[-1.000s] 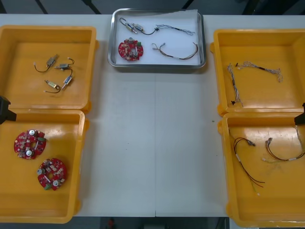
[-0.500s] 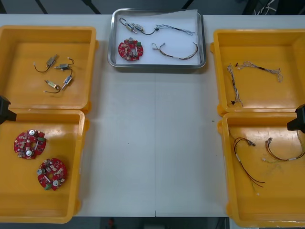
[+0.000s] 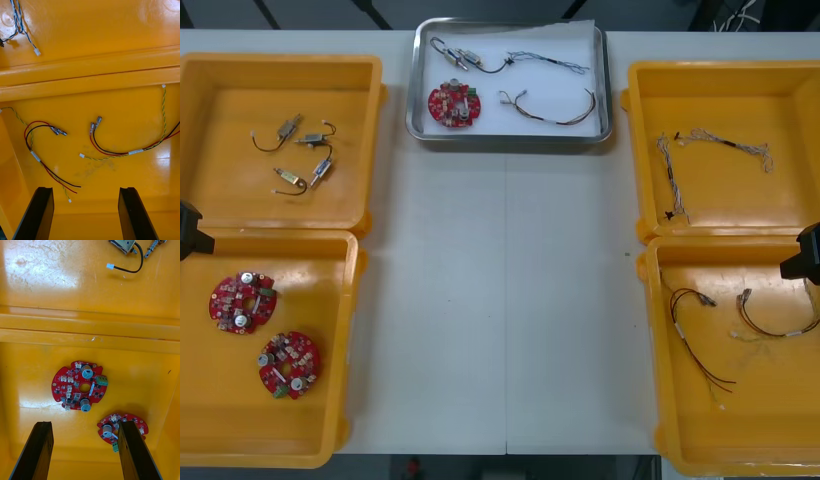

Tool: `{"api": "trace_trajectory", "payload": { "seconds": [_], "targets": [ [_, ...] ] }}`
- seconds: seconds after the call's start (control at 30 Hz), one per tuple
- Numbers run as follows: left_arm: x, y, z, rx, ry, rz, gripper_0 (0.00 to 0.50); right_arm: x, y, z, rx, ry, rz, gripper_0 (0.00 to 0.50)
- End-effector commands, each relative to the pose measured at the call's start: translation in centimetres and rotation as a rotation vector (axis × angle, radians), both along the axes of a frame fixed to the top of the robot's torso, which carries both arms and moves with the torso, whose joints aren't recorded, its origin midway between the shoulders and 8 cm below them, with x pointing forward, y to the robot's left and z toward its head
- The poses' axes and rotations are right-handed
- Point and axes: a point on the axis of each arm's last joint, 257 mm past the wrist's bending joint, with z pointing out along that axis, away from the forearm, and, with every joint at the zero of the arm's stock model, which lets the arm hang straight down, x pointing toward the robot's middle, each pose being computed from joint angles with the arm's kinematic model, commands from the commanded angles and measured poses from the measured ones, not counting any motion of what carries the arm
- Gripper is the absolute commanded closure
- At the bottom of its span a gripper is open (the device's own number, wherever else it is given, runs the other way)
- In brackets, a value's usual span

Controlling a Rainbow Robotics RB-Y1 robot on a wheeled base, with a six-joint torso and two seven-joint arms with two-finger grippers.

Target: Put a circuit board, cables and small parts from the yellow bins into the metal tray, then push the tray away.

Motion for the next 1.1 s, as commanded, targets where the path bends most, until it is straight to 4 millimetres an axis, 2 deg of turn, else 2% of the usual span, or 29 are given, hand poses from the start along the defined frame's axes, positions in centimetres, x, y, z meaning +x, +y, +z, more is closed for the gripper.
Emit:
{"api": "trace_trajectory", "payload": {
  "seconds": [0.03,1.1],
  "targets": [
    [0.33,0.71,1.95,0.003,-0.037,0.056,0.000,-0.13,-0.05,0.53,-0.011,-0.021,0.010,0.000],
    [0.33,0.71,1.95,0.003,-0.037,0.056,0.000,-0.13,-0.05,0.53,-0.011,-0.021,0.010,0.000]
  ]
}}
